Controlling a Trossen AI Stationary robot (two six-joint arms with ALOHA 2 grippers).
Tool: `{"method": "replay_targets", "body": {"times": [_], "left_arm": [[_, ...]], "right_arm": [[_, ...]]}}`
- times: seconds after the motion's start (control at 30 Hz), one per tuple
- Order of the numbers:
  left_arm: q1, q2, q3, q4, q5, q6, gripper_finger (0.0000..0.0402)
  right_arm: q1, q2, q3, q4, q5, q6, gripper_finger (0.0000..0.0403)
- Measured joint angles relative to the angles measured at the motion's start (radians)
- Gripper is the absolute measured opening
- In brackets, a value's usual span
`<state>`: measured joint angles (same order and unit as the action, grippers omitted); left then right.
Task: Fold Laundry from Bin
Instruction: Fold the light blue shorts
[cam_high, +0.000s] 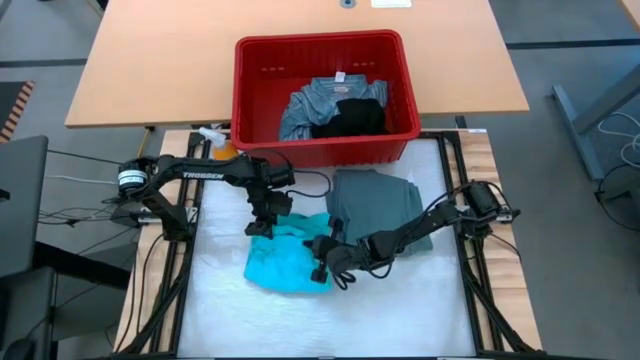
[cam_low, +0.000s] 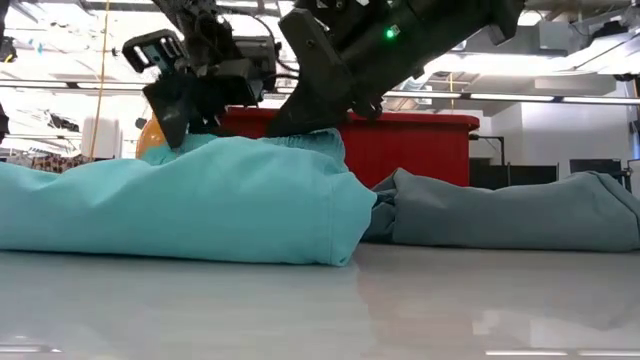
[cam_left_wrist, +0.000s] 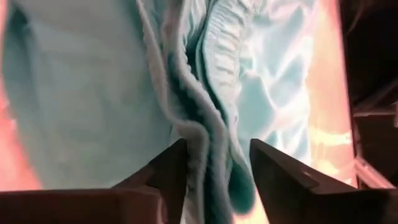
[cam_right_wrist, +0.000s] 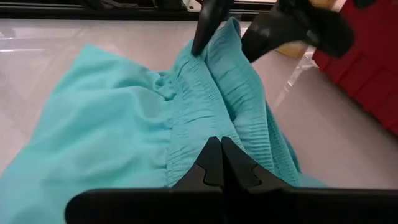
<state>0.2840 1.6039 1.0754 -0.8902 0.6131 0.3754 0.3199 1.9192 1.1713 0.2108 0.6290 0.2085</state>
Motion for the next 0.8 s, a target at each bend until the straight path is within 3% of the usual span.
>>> {"method": "replay_targets", "body": {"times": [0.23, 0.37, 0.5, 0.7, 0.8], "left_arm": [[0.0, -0.001, 0.168, -0.18, -0.146, 0.05, 0.0189], [-0.005, -0.008, 0.215, -0.217, -0.073, 0.021, 0.019], [-0.087, -0.044, 0.119, -0.203, 0.025, -0.027, 0.0182], [-0.249, -0.156, -0.118, 0.158, -0.001, -0.246, 0.0149], [-0.315, -0.224, -0.183, 0.242, -0.044, -0.338, 0.0133]], "right_arm": [[-0.028, 0.0, 0.0, -0.003, 0.003, -0.008, 0.0015], [-0.052, 0.0, 0.0, -0.052, 0.028, -0.009, 0.0015], [-0.063, 0.0, 0.0, -0.119, 0.081, -0.008, 0.0015], [-0.08, -0.007, -0.039, -0.097, 0.087, -0.013, 0.0015], [-0.077, -0.067, -0.046, -0.095, 0.101, -0.046, 0.0015]]}}
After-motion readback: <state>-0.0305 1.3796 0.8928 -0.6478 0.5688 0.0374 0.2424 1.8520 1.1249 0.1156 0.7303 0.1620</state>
